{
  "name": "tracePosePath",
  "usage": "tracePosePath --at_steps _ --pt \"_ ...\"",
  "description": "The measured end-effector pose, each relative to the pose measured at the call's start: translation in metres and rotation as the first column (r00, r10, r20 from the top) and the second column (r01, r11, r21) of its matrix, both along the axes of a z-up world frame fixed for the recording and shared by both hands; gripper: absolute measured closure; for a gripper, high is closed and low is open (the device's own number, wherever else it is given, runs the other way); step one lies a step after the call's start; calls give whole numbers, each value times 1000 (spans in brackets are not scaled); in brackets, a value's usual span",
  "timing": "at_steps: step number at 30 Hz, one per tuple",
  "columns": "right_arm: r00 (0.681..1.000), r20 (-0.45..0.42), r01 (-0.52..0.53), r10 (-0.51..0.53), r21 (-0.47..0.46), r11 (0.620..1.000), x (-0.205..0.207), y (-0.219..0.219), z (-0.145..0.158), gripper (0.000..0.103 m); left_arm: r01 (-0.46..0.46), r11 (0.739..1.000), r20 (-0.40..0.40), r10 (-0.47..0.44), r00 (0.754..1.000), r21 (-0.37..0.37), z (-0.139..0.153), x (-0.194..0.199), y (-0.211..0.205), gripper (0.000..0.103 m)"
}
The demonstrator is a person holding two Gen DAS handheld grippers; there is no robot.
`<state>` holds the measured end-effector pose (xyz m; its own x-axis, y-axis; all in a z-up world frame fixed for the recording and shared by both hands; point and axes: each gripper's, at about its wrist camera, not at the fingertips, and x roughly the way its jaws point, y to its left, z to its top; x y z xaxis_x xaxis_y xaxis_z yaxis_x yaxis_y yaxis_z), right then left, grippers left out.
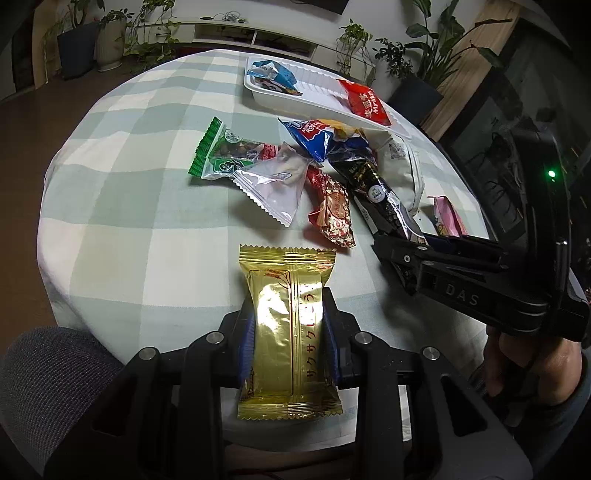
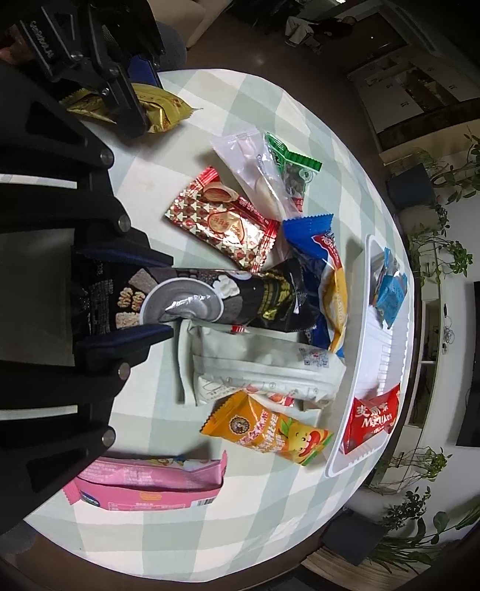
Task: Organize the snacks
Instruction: 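Grasp the black-and-white packet with the right tool while the left tool holds the gold bar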
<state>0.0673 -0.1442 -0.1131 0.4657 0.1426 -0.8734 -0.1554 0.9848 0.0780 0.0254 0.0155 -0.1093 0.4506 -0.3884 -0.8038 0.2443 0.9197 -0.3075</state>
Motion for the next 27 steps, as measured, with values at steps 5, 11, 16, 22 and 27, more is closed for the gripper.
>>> tracePosePath --at_steps 5,11,16,22,27 --pt "1000 4 11 -11 73 997 -13 -9 4 74 1 1000 2 -1 1000 -7 1 -1 0 75" --pt "999 47 9 -17 157 988 -31 -21 18 76 1 1000 7 -1 1000 -15 1 -2 -1 75" --pt "998 52 19 -31 219 976 -34 -33 22 76 12 1000 10 -12 1000 -11 3 -1 -6 75" --pt "1000 20 6 -10 196 981 -35 -33 15 79 18 1000 2 -18 1000 8 -1 0 -9 75" --pt "998 -22 -64 65 39 997 -33 -10 12 63 18 1000 2 -19 1000 12 -1 -1 -10 75"
